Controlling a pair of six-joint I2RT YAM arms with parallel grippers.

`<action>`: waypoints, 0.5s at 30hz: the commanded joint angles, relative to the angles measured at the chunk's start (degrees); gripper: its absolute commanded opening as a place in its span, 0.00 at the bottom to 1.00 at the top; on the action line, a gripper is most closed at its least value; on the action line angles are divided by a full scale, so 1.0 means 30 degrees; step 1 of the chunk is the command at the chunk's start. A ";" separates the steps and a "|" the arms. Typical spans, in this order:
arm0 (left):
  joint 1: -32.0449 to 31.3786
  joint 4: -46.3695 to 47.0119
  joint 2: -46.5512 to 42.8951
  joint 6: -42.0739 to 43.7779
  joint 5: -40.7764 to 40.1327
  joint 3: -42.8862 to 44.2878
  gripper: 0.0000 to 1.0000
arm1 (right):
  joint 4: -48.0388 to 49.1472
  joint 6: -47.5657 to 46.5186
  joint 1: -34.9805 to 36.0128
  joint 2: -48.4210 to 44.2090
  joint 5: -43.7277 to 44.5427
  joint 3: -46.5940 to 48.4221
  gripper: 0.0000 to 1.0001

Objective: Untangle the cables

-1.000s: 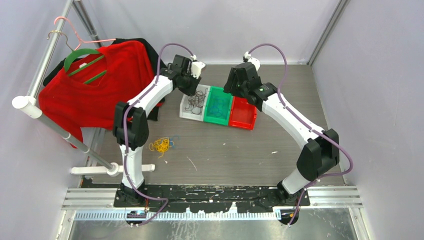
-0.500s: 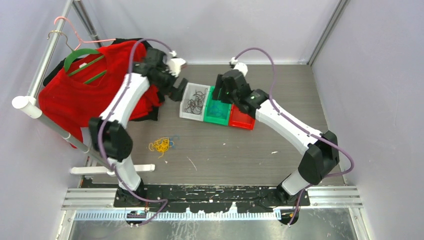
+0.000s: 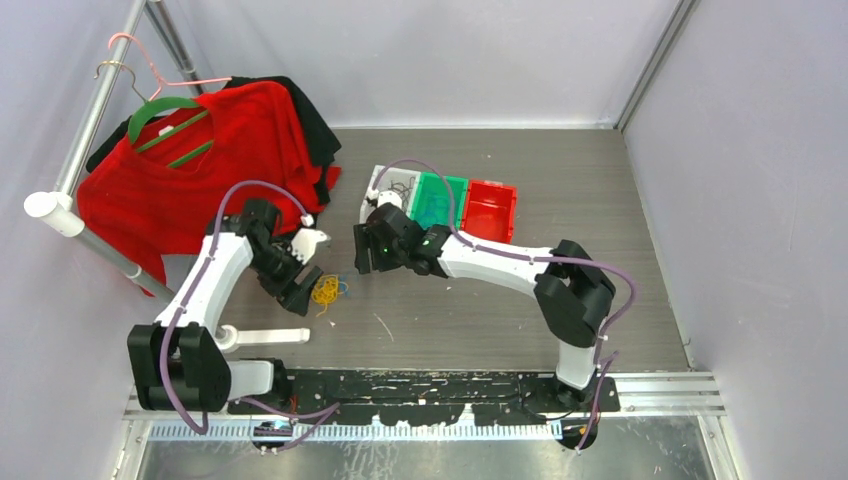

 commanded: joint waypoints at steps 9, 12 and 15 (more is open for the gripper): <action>-0.0345 0.5064 0.2398 -0.0209 0.0875 -0.1564 0.33 | 0.2270 0.1578 -0.1368 -0.2882 -0.0322 -0.3141 0.65; -0.1369 0.5663 0.3147 -0.0672 0.0811 -0.1497 0.17 | 0.3139 0.2332 -0.2561 -0.4290 -0.1322 -0.4820 0.66; -0.2794 0.5908 0.3468 -0.1287 0.0799 -0.1480 0.04 | 0.2988 0.2228 -0.3217 -0.5509 -0.1285 -0.5785 0.65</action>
